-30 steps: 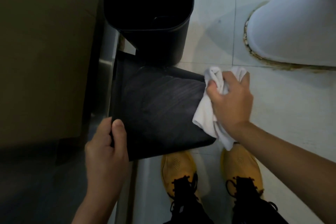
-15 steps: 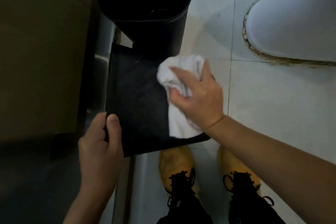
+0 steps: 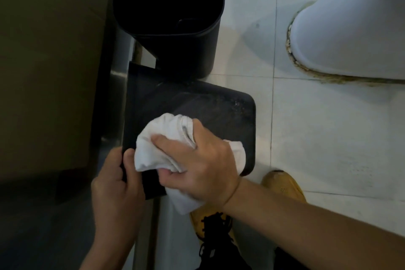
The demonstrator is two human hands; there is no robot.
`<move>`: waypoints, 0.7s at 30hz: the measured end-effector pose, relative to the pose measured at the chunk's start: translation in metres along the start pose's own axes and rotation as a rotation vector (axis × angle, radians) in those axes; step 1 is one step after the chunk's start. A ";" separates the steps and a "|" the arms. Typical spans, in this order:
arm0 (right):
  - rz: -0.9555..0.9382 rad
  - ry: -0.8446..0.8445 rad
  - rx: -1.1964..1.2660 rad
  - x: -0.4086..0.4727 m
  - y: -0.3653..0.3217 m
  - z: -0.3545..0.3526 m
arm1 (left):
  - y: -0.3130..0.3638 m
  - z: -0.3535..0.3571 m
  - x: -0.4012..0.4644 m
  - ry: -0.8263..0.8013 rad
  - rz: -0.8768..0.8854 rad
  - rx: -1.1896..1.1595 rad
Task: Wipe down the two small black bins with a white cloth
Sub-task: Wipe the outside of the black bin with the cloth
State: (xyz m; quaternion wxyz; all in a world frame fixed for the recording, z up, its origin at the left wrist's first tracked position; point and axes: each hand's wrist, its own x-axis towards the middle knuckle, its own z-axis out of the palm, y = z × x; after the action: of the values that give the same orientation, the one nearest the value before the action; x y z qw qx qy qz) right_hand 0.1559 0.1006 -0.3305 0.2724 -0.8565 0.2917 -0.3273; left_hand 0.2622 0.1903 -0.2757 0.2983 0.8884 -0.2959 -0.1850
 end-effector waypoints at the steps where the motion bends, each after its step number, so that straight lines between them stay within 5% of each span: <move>1: -0.018 -0.004 -0.001 0.001 0.006 0.000 | 0.001 -0.001 0.001 -0.004 0.016 0.010; 9: 0.421 0.059 -0.182 0.003 0.090 -0.032 | 0.011 -0.004 0.001 -0.030 0.020 -0.021; 14: 0.584 0.053 -0.180 0.005 0.077 -0.035 | 0.018 -0.002 0.001 -0.052 -0.005 -0.001; 21: 0.211 0.004 0.020 0.006 -0.004 -0.007 | 0.012 0.000 0.000 -0.004 -0.010 0.081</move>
State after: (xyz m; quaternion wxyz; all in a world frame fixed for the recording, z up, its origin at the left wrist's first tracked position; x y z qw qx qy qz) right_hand 0.1559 0.0973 -0.3205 0.3134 -0.8176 0.3776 -0.3013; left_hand 0.2576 0.1824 -0.2679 0.2608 0.9007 -0.2994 -0.1762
